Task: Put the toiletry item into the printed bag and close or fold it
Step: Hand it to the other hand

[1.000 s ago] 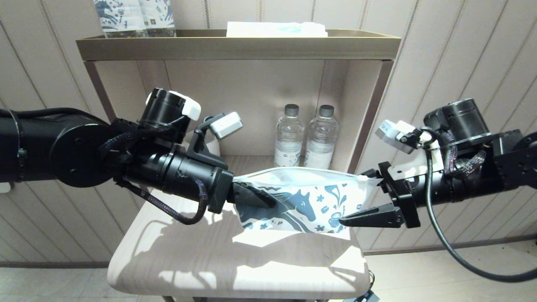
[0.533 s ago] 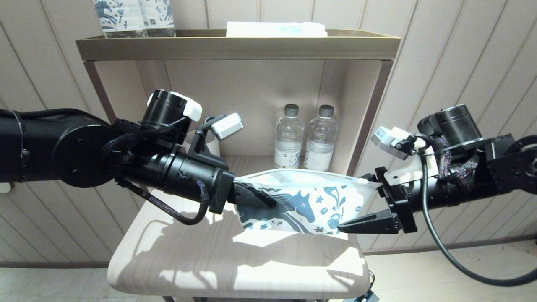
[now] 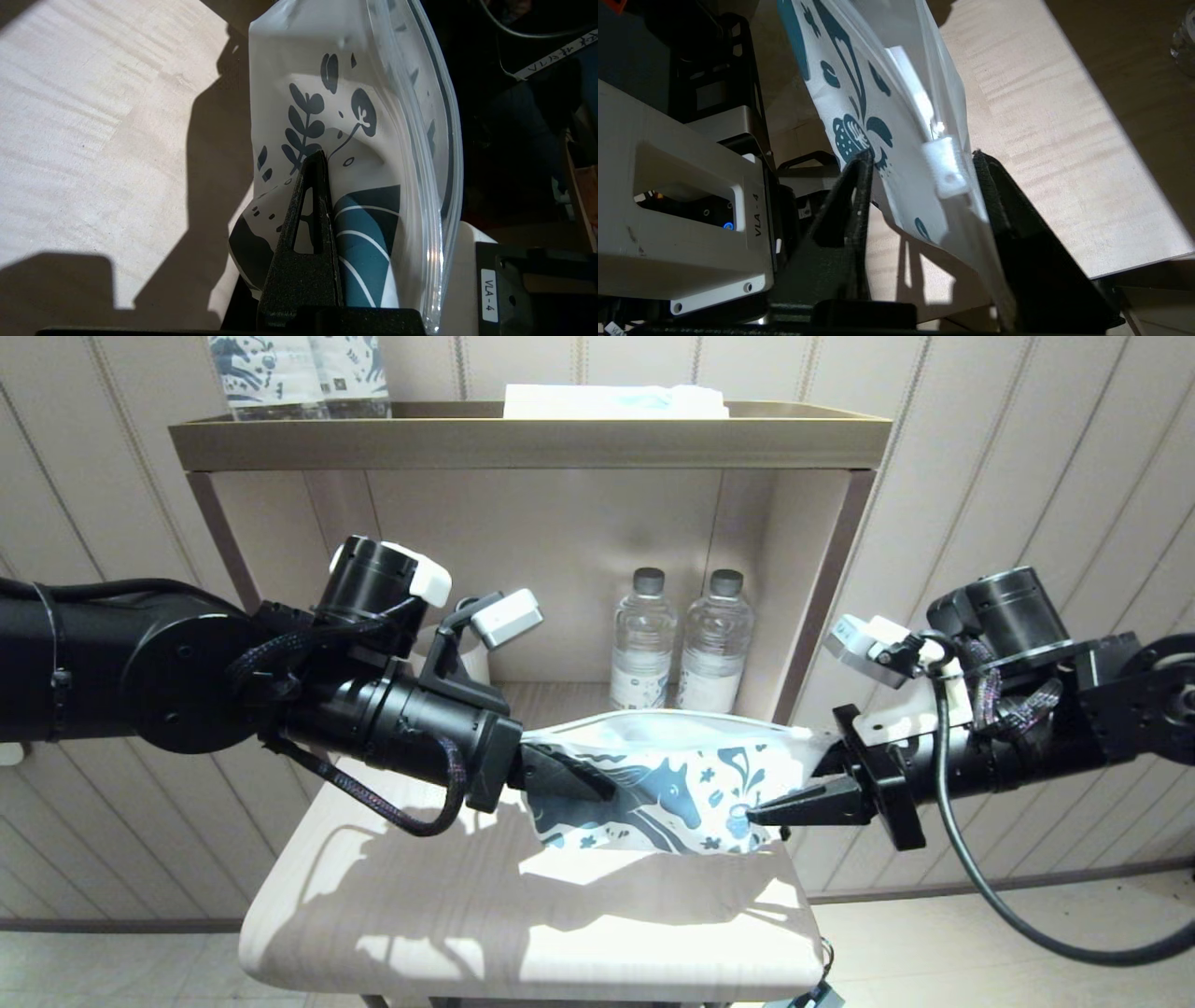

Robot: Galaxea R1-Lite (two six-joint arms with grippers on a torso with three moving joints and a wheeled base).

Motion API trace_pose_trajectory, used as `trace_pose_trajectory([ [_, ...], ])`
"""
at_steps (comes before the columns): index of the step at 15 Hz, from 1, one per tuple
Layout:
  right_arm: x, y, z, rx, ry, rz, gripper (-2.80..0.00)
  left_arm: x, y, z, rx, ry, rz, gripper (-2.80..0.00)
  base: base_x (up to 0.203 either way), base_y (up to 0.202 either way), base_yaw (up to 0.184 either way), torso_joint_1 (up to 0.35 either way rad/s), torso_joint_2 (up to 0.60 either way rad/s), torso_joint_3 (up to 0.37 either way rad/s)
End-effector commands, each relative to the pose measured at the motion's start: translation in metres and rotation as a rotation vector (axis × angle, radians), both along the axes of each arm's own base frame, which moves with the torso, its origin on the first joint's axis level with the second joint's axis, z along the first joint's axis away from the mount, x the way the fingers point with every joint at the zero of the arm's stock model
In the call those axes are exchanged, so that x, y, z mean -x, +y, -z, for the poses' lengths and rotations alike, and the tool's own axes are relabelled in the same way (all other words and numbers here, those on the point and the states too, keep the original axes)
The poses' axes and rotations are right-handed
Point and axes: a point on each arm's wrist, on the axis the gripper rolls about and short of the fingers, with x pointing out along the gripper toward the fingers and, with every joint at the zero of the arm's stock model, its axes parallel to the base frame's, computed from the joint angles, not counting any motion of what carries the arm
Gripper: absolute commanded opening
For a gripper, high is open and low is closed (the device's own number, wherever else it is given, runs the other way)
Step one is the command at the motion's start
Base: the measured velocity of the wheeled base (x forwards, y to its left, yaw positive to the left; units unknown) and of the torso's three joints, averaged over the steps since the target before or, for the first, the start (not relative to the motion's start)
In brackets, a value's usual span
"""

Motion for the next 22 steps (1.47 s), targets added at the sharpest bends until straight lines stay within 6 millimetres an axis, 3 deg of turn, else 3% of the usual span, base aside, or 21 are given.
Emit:
trace_pose_trajectory([
  [1, 0.000, 0.000, -0.001, -0.004, -0.004, -0.007, -2.80, -0.001, -0.001, 0.002, -0.001, 0.007, 0.004, -2.80, 0.000, 0.000, 0.000, 0.000, 0.00, 0.000],
  [9, 0.002, 0.002, 0.001, -0.001, 0.002, -0.013, -2.80, 0.000, 0.000, 0.005, -0.008, 0.006, 0.008, -2.80, 0.000, 0.000, 0.000, 0.000, 0.00, 0.000],
  [10, 0.002, 0.002, 0.001, -0.001, 0.002, -0.013, -2.80, 0.000, 0.000, 0.005, -0.007, -0.006, 0.013, 0.00, 0.000, 0.000, 0.000, 0.000, 0.00, 0.000],
  [13, 0.001, 0.000, 0.001, 0.001, -0.002, -0.004, -2.80, -0.005, 0.004, 0.005, -0.002, -0.038, -0.002, 0.00, 0.000, 0.000, 0.000, 0.000, 0.00, 0.000],
  [17, -0.002, -0.003, -0.002, 0.002, -0.016, 0.012, -2.80, -0.016, 0.025, -0.006, 0.024, -0.113, -0.081, 0.00, 0.000, 0.000, 0.000, 0.000, 0.00, 0.000],
  [22, 0.000, -0.004, -0.001, 0.000, -0.025, 0.017, -2.80, -0.009, 0.033, -0.021, 0.047, -0.147, -0.094, 0.00, 0.000, 0.000, 0.000, 0.000, 0.00, 0.000],
])
